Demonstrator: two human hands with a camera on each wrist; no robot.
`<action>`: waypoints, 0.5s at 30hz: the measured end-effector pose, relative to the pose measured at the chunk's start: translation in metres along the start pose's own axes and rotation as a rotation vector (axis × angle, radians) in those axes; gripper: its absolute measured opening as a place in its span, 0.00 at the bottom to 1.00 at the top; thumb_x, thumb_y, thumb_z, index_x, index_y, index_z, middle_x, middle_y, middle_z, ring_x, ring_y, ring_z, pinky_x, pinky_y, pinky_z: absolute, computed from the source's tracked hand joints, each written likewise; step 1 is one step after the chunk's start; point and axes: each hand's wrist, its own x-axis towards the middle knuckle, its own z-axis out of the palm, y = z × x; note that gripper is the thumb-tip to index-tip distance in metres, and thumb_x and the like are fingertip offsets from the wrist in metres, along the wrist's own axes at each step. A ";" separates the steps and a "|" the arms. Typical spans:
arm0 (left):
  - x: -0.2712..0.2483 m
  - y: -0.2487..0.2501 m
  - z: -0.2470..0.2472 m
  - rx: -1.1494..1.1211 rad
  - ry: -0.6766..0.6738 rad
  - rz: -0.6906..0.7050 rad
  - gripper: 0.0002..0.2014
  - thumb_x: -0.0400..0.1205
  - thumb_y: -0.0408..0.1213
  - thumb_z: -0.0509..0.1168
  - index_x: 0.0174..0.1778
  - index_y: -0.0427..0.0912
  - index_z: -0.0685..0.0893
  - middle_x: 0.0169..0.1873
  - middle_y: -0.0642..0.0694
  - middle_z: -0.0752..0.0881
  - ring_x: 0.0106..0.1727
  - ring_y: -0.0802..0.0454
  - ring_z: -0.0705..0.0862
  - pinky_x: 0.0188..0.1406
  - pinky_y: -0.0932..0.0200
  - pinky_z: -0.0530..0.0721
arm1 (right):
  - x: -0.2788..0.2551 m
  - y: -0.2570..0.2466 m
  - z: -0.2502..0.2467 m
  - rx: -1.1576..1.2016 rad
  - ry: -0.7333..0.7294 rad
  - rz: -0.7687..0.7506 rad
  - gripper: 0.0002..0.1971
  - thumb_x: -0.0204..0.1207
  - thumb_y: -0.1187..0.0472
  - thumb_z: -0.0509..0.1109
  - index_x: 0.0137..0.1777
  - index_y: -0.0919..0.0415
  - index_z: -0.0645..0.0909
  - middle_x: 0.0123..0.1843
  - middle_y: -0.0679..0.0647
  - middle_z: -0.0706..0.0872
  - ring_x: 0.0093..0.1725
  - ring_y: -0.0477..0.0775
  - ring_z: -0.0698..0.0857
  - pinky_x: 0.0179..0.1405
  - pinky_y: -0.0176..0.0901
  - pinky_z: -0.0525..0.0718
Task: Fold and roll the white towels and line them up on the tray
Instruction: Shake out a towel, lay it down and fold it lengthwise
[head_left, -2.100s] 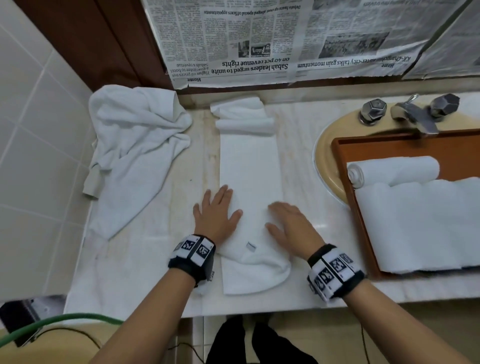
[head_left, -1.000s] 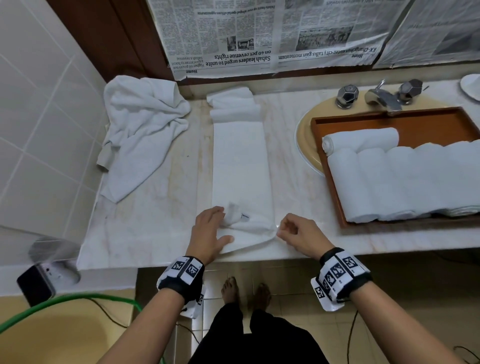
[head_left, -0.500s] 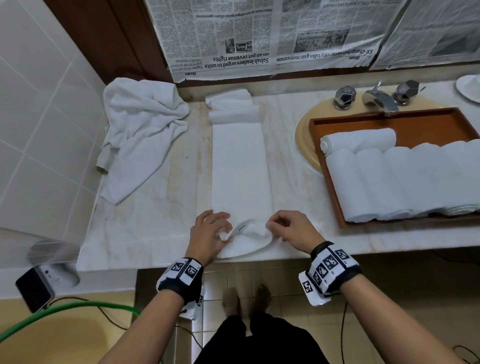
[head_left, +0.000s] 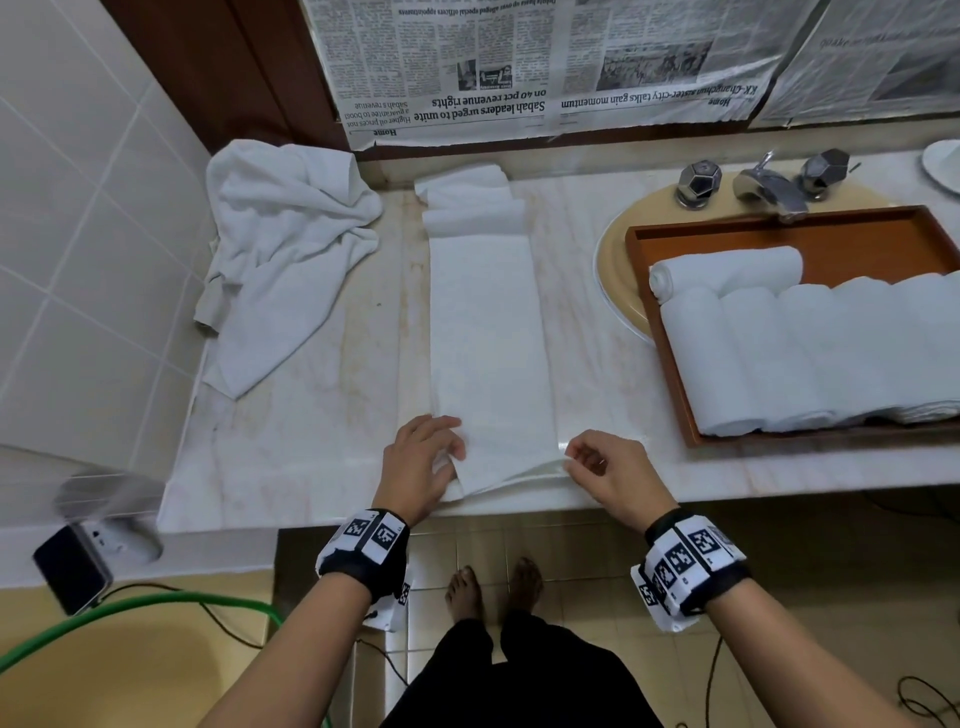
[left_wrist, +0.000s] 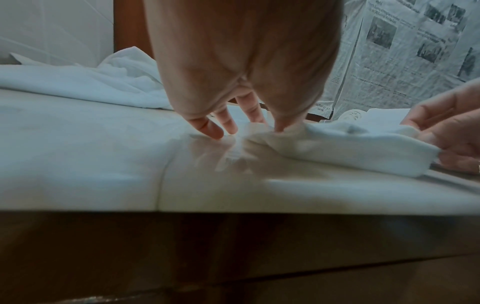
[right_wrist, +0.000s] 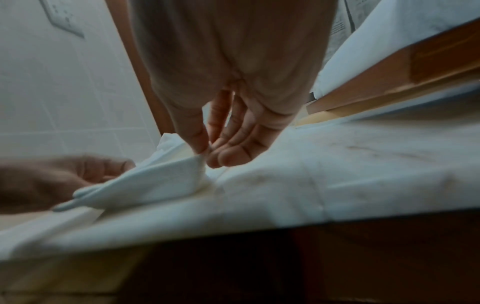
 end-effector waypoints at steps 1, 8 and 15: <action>-0.001 0.001 0.000 -0.011 0.003 0.002 0.12 0.72 0.36 0.66 0.41 0.62 0.77 0.69 0.64 0.79 0.75 0.50 0.71 0.62 0.41 0.77 | -0.003 0.003 0.002 -0.019 -0.008 -0.018 0.03 0.76 0.62 0.74 0.46 0.54 0.83 0.39 0.45 0.85 0.41 0.44 0.83 0.43 0.32 0.82; -0.010 -0.003 -0.006 -0.105 -0.007 -0.014 0.15 0.74 0.24 0.68 0.41 0.53 0.83 0.75 0.56 0.75 0.75 0.52 0.72 0.72 0.51 0.73 | -0.015 0.005 0.014 -0.171 -0.180 -0.073 0.06 0.72 0.63 0.73 0.42 0.50 0.81 0.41 0.45 0.80 0.41 0.45 0.81 0.44 0.39 0.83; -0.016 -0.004 -0.014 -0.129 -0.101 -0.074 0.11 0.76 0.26 0.67 0.42 0.50 0.85 0.74 0.60 0.75 0.72 0.65 0.72 0.70 0.70 0.66 | 0.001 -0.004 0.021 -0.200 -0.036 -0.125 0.07 0.77 0.56 0.71 0.54 0.53 0.83 0.52 0.44 0.80 0.51 0.44 0.77 0.50 0.39 0.79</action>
